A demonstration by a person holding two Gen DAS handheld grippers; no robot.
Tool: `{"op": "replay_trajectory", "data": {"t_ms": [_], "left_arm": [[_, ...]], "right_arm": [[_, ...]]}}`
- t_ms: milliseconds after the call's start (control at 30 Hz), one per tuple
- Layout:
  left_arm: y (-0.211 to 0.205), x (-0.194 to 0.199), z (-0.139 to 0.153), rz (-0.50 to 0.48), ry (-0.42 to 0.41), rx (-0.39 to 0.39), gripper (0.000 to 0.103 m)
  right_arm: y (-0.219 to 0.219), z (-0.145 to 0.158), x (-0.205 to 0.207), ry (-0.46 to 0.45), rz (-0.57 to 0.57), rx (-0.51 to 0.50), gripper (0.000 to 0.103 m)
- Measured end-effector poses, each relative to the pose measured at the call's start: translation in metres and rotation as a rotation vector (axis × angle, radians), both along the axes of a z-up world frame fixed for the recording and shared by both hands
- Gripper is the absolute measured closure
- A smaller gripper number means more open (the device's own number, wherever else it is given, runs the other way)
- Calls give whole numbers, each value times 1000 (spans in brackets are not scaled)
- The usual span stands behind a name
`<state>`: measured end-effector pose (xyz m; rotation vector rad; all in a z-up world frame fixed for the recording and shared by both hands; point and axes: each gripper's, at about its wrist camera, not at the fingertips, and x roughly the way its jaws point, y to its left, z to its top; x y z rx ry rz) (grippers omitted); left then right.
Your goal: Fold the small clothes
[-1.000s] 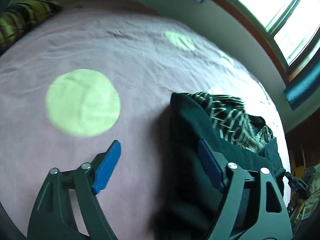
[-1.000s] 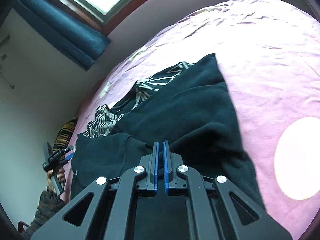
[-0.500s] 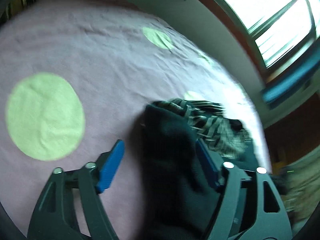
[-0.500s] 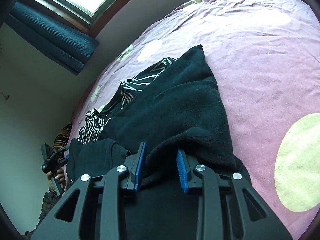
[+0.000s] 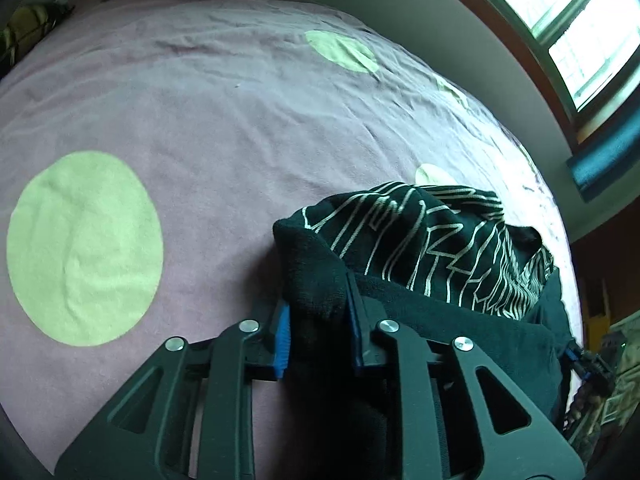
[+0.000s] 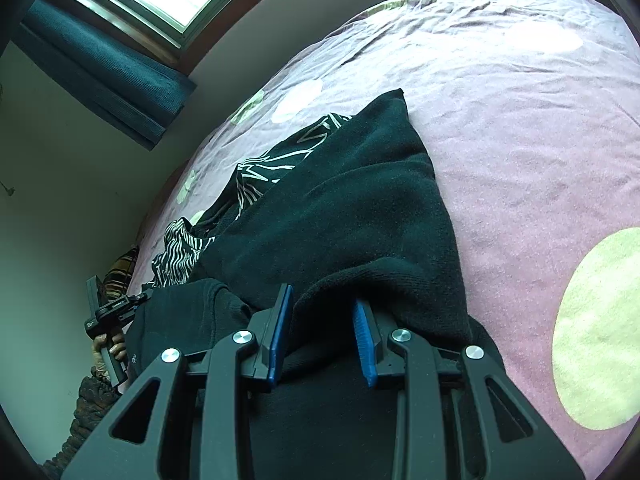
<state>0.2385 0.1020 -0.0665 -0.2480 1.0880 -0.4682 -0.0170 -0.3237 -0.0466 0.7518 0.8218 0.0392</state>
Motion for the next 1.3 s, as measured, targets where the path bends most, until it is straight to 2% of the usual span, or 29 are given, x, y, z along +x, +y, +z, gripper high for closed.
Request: {"op": "replay_trajectory", "data": {"t_ms": [133, 233, 300, 400, 433, 533, 600, 733, 900, 933, 1000, 1033, 1067, 1100, 1133, 1300], "left_arm": [[7, 7, -7, 14, 21, -52, 82], [18, 4, 2, -2, 48, -120, 75], [25, -6, 10, 10, 36, -125, 59], [37, -35, 20, 5, 20, -153, 42], [40, -45, 21, -7, 29, -168, 40], [41, -79, 16, -48, 45, -146, 39], [42, -91, 13, -51, 32, -133, 38], [52, -102, 7, -4, 37, -202, 39], [57, -113, 15, 10, 25, -250, 39], [56, -117, 18, 5, 14, -248, 39], [48, -126, 24, -14, -27, -161, 39], [42, -130, 24, -18, -48, -87, 39], [35, -132, 22, -22, -67, -4, 36], [30, -133, 21, -23, -75, 34, 36], [29, -133, 20, -18, -81, 44, 36], [28, -129, 16, 15, -70, 21, 36]], "right_arm": [[0, -3, 1, 1, 3, 2, 72], [-2, 0, -1, -5, 7, 17, 72], [-2, 5, -4, -14, 12, 22, 72], [3, 10, -8, -44, 38, 34, 72], [6, 11, -8, -50, 53, 42, 72], [20, 14, -3, -57, 96, 57, 69], [34, 16, 6, -58, 135, 58, 63], [58, 22, 32, -64, 218, 37, 57], [73, 13, 70, -9, 218, -58, 56], [74, 9, 74, 6, 221, -62, 56], [80, 2, 78, 38, 236, -85, 56], [84, 1, 76, 40, 249, -112, 59], [89, 3, 75, 41, 257, -167, 73], [93, 5, 74, 48, 258, -218, 95], [95, 7, 71, 48, 260, -244, 98], [85, 25, 61, -42, 213, -251, 98]]}}
